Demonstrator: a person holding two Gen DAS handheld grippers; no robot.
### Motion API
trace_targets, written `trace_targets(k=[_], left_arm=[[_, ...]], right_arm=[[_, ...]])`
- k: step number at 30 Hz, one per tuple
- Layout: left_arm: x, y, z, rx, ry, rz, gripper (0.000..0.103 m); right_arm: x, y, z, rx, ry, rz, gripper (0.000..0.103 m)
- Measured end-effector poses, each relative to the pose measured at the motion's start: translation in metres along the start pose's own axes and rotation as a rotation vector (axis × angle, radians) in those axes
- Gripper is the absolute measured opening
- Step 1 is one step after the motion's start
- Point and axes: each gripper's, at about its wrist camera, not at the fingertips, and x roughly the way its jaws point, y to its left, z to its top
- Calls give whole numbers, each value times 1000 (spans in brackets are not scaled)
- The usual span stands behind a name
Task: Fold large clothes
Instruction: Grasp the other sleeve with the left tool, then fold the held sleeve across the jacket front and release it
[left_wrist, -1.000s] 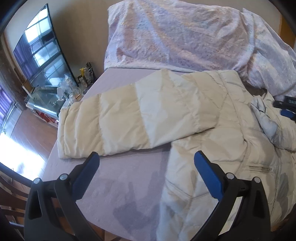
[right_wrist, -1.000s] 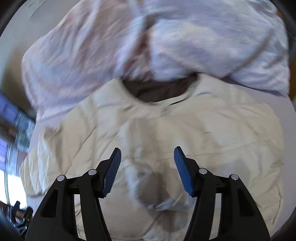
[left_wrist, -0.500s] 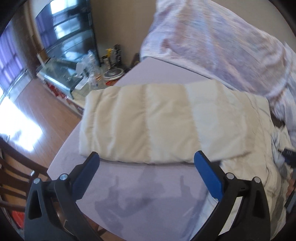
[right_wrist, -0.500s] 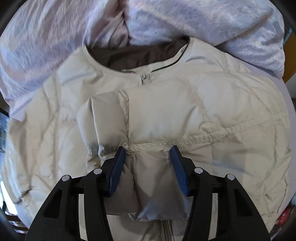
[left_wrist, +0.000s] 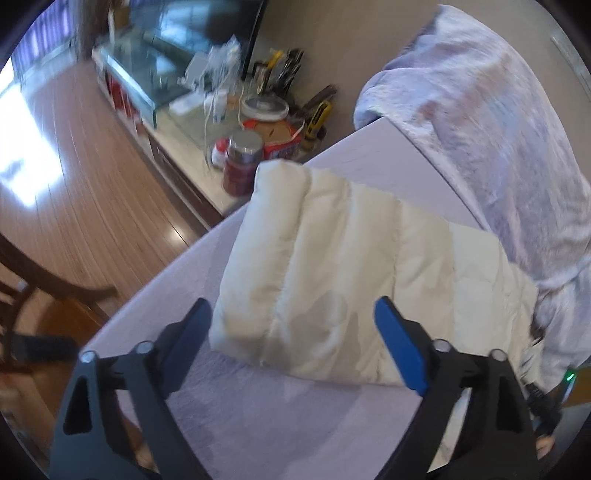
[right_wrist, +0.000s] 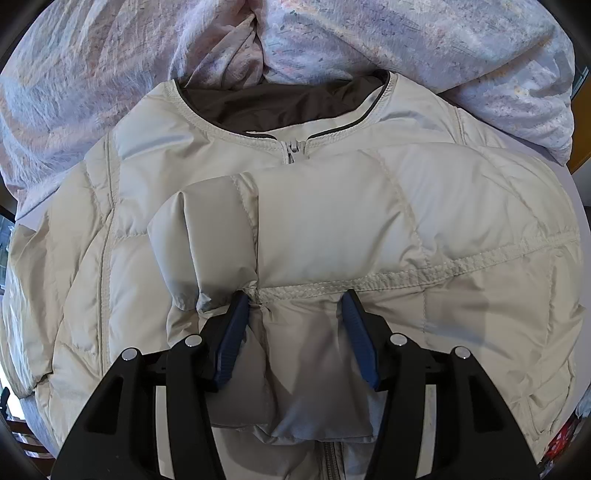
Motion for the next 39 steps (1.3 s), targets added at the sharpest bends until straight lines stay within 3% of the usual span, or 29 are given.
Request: trace_targets(k=[7,16,17,22,25,27,32,39], left_arm=[[13,5,3,-45,22,-20,72],[19,4,4,-63,2,24,70],[20,3,4,-64,-4,34,67],[18,3,4,-88,-21,3,29],[16,-2,3,-79,-34,-8,16],[13,-9,3,-62,-41,-12,13],[-13,-35,7,-4,-95,-82,11],[-84,-133,5,188,-206,-278,11]], right_arm=[[-1,-3,0,-2,3,3,56],[-3,3,-2,0,-16,-24,56],[-4,4,-3,0,-17,-23,56],[-3,5,-6,2,-24,-20,56],[-3,4,-5,1,-25,-9,56],[-3,2,-5,2,-26,-3,56],[-3,-3,-6,1,-31,19,56],[-7,-12,-3,-8,-16,62,56]])
